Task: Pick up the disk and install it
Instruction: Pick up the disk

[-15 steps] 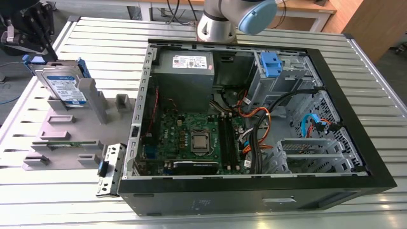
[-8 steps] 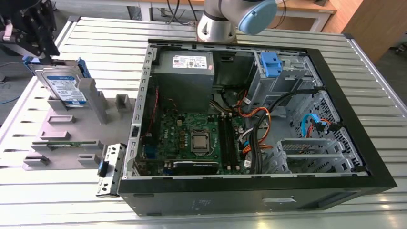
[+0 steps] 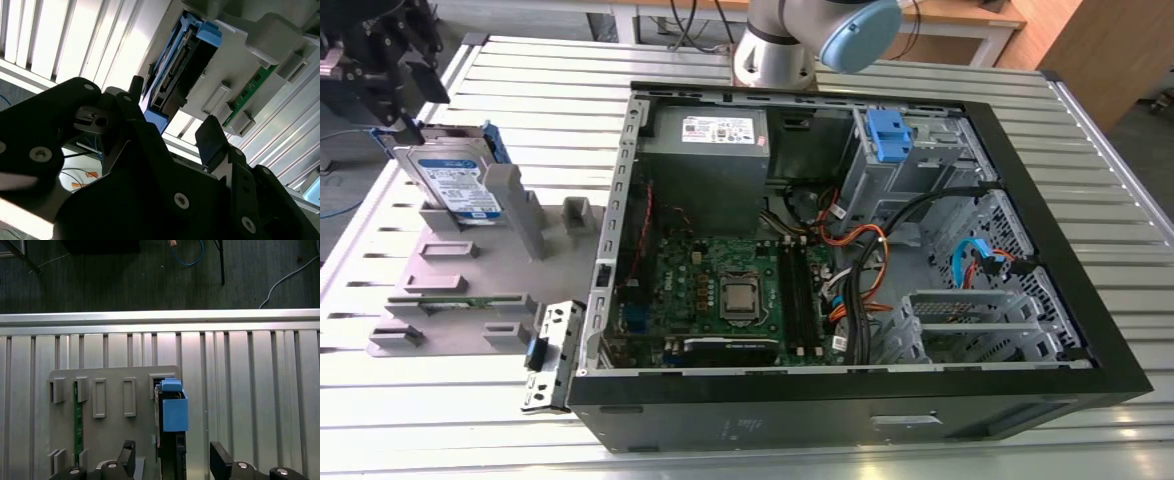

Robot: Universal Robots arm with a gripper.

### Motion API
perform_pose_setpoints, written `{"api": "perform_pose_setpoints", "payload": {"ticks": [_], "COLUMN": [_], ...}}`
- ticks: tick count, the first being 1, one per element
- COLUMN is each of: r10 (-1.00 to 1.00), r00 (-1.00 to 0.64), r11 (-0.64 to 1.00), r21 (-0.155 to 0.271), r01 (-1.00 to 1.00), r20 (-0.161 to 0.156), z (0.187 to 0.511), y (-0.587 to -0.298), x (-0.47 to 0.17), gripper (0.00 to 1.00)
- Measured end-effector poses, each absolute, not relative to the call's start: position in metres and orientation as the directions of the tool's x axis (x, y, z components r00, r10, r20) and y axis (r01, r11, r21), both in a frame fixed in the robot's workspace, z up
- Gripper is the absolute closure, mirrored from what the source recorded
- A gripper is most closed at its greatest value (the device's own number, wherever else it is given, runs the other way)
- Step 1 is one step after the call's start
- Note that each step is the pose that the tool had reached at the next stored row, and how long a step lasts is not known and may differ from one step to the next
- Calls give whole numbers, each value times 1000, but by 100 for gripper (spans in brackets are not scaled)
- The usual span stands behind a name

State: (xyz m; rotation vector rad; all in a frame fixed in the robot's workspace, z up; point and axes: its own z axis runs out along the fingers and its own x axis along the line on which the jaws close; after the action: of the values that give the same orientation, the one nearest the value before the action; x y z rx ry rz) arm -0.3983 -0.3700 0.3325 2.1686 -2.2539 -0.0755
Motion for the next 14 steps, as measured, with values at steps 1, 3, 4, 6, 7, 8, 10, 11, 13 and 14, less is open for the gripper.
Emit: {"api": "perform_pose_setpoints", "payload": {"ticks": [1,3,4,6,7,8,10,11,13,14], "r10": [-999,-999,-999,-999,-999,-999,-999,-999,-999,-999], "r00": [-39,-39,-39,-39,-39,-39,-38,-38,-38,-38], "r11": [38,38,38,38,38,38,36,36,37,36], "r21": [44,44,44,44,44,44,44,44,44,44], "r01": [-998,-998,-998,-998,-998,-998,-998,-998,-998,-998], "r20": [-24,-24,-24,-24,-24,-24,-24,-24,-24,-24], "z": [333,333,333,333,333,333,332,332,332,332], "y": [-370,-370,-370,-370,-370,-370,-370,-370,-370,-370], "x": [-398,-398,-398,-398,-398,-398,-398,-398,-398,-398], "gripper": [30,24,24,24,24,24,24,24,24,24]}}
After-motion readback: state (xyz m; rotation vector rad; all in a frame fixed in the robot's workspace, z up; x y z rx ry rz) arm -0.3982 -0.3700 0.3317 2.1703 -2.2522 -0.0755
